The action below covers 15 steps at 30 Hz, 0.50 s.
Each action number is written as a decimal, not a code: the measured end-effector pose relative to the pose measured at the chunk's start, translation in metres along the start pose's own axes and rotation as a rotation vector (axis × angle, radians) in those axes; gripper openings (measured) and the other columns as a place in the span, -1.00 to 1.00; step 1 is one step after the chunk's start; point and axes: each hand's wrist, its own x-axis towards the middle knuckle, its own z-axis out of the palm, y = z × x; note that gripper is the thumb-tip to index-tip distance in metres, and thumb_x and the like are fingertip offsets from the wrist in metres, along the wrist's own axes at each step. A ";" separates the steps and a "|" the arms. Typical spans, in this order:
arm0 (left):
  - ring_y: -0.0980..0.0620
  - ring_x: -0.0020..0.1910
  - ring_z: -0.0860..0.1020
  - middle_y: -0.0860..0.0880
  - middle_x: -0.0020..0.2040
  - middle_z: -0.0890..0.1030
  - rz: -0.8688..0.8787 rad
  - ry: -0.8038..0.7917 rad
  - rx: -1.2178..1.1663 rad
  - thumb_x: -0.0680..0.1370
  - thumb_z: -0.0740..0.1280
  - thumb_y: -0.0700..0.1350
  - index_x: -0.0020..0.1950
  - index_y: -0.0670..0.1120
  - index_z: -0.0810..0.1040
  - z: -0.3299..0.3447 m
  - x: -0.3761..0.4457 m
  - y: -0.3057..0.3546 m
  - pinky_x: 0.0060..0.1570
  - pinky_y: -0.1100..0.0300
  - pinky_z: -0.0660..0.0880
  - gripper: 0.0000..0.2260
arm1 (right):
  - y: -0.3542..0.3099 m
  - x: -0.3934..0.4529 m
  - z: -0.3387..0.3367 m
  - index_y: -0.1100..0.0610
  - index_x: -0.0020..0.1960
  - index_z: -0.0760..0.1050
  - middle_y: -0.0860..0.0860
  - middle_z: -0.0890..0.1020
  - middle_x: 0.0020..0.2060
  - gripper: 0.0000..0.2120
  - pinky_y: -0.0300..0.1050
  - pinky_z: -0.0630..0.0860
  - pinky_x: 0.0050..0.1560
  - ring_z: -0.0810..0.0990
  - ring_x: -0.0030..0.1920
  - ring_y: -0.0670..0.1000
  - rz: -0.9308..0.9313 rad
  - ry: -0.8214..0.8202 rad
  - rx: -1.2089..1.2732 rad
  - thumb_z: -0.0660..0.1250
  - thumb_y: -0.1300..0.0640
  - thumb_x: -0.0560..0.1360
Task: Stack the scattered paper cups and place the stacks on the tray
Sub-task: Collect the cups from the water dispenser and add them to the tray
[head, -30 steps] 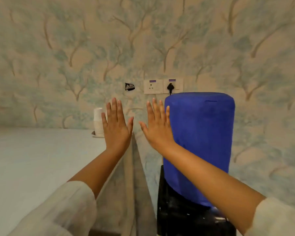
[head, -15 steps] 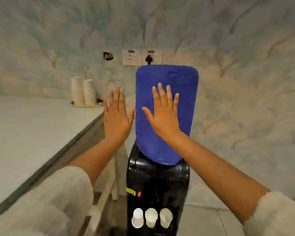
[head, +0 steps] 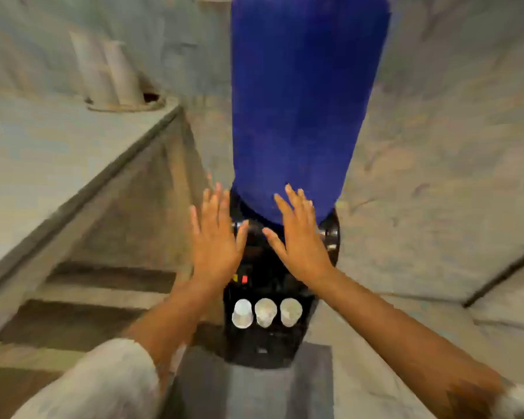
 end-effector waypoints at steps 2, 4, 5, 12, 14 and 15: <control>-0.05 0.49 0.08 -0.13 0.49 0.19 -0.002 -0.035 0.016 0.54 0.02 0.09 0.45 -0.16 0.17 0.007 -0.019 -0.016 0.42 -0.13 0.02 -0.46 | 0.002 -0.023 0.014 0.21 0.40 0.30 0.19 0.20 0.46 -0.51 0.02 -0.04 0.47 0.11 0.48 0.21 -0.035 -0.058 0.016 0.27 0.08 0.52; -0.08 0.48 0.11 -0.14 0.49 0.20 -0.034 -0.069 0.038 0.55 0.01 0.08 0.44 -0.16 0.19 0.014 -0.039 -0.028 0.42 -0.14 0.03 -0.47 | 0.002 -0.049 0.028 0.20 0.23 0.49 0.22 0.41 0.33 -0.62 0.05 0.23 0.37 0.37 0.34 0.24 -0.105 -0.091 0.015 0.37 0.16 0.43; -0.10 0.48 0.14 -0.14 0.48 0.22 -0.063 -0.090 0.040 0.54 0.01 0.08 0.43 -0.17 0.21 0.018 -0.051 -0.034 0.41 -0.13 0.03 -0.48 | 0.003 -0.064 0.039 0.18 0.14 0.56 0.21 0.49 0.26 -0.67 0.08 0.33 0.29 0.47 0.26 0.24 -0.137 -0.117 0.008 0.41 0.17 0.39; -0.15 0.44 0.24 -0.19 0.40 0.35 -0.271 -0.334 -0.040 0.54 -0.14 0.22 0.36 -0.24 0.32 0.066 -0.142 -0.087 0.43 -0.08 0.11 -0.34 | 0.022 -0.148 0.115 0.03 -0.14 0.60 0.07 0.61 0.02 -0.79 -0.06 0.54 -0.02 0.46 0.04 0.03 -0.073 -0.324 -0.009 0.51 0.11 0.24; -0.17 0.41 0.28 -0.22 0.38 0.38 -0.427 -0.385 -0.110 0.57 0.09 0.05 0.36 -0.25 0.32 0.084 -0.164 -0.100 0.41 -0.09 0.19 -0.52 | 0.030 -0.164 0.133 -0.06 -0.16 0.61 -0.02 0.62 -0.01 -0.71 -0.15 0.56 -0.12 0.56 -0.03 -0.02 0.041 -0.412 -0.016 0.57 0.05 0.14; -0.18 0.38 0.32 -0.24 0.36 0.40 -0.523 -0.431 -0.144 0.56 0.18 -0.04 0.34 -0.26 0.34 0.095 -0.175 -0.106 0.39 -0.10 0.23 -0.57 | 0.033 -0.170 0.144 -0.08 -0.15 0.62 -0.04 0.63 0.01 -0.67 -0.14 0.58 -0.14 0.61 -0.07 -0.01 0.110 -0.458 -0.011 0.58 0.04 0.11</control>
